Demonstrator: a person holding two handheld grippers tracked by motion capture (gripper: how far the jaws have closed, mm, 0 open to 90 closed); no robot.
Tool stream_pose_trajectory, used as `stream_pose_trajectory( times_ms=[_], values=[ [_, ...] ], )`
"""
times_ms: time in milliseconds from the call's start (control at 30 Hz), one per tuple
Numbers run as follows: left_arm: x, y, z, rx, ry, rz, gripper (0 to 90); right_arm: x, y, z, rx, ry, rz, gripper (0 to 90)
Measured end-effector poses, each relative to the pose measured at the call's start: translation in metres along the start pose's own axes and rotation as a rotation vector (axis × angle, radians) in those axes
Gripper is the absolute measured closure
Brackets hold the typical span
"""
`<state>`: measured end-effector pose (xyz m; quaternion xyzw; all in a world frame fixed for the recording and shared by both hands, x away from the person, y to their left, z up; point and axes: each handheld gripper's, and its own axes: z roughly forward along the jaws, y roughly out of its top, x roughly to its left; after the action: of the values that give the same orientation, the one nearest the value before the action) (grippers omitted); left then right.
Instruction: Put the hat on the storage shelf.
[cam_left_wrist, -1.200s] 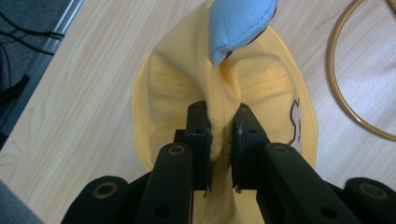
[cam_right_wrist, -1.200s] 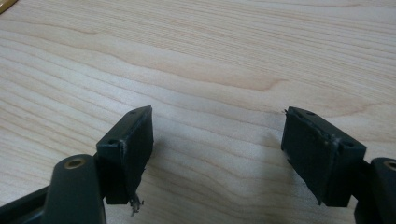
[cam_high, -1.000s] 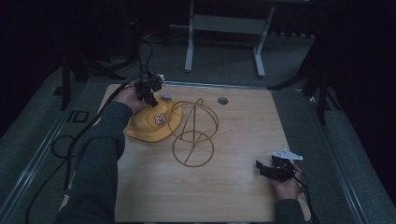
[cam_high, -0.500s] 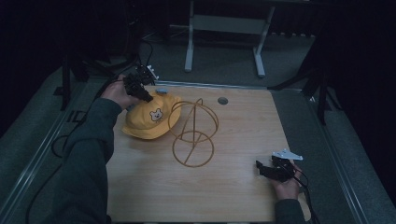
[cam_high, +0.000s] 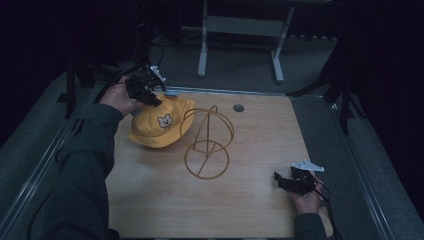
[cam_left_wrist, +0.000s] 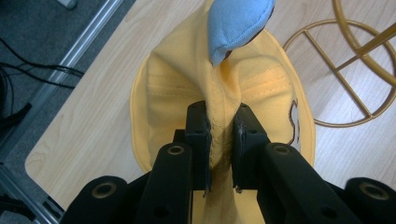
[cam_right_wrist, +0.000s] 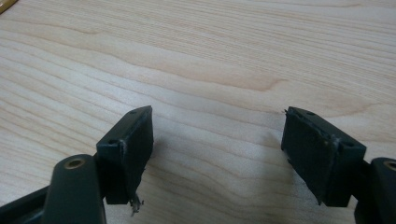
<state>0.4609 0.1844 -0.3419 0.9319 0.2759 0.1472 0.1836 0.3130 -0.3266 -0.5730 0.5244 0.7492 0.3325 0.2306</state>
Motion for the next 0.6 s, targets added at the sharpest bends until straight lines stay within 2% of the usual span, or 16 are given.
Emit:
stream_pose_trajectory(
  times_ms=[100,333,600],
  values=[
    [0.000,0.000,-0.005,-0.023,-0.006,-0.004,79.1,0.000,0.000,0.000,0.000,0.000,0.000,25.1],
    [-0.002,0.000,-0.013,-0.020,-0.010,0.013,79.2,0.000,0.000,0.000,0.000,0.000,0.000,25.1],
    [-0.002,-0.002,-0.026,-0.049,-0.004,0.005,79.2,0.000,0.000,0.000,0.000,0.000,0.001,25.1]
  ],
)
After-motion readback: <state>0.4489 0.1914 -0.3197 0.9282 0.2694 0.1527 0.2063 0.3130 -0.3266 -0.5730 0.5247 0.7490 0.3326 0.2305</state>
